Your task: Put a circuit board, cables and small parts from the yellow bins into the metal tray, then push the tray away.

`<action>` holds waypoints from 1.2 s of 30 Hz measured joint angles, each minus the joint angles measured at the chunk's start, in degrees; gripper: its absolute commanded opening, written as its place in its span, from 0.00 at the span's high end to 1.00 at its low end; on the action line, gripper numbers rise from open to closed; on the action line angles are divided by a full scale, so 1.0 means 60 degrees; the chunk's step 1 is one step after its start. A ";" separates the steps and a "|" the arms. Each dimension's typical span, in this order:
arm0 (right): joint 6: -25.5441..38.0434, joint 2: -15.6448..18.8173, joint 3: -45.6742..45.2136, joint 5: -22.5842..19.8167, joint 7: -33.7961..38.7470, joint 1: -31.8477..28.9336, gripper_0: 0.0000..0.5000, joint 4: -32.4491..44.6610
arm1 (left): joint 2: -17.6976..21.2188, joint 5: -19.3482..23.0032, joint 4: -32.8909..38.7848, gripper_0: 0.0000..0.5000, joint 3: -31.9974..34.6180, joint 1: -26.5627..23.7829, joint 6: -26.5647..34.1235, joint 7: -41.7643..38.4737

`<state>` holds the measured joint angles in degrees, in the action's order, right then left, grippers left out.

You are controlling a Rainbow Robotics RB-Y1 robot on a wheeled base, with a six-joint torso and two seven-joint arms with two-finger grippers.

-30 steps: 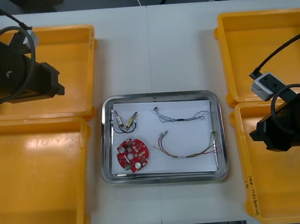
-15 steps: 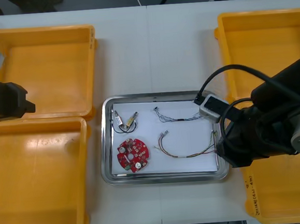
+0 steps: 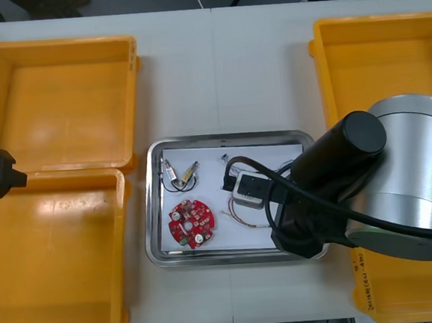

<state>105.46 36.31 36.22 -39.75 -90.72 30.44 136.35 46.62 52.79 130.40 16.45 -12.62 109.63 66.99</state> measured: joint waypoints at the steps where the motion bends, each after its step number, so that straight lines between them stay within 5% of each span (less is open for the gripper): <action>1: -0.0055 -0.0071 0.0135 0.0108 -0.0198 0.0083 0.00 -0.0124 | 0.0000 0.0000 0.0022 0.00 0.0029 0.0045 0.0000 0.0000; 16: -0.1361 -0.0955 0.2424 0.1248 -0.2649 0.1115 0.00 -0.1905 | 0.0007 -0.0116 0.0068 0.00 0.0253 0.0827 0.0000 0.0001; 36: -0.1569 -0.1428 0.3854 0.1558 -0.2645 0.1420 0.00 -0.3023 | 0.0019 -0.0208 0.0071 0.00 0.0423 0.0998 0.0000 0.0004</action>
<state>96.05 27.75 59.35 -30.40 -106.59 38.96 118.22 46.73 51.55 130.83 18.99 -6.63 109.63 67.01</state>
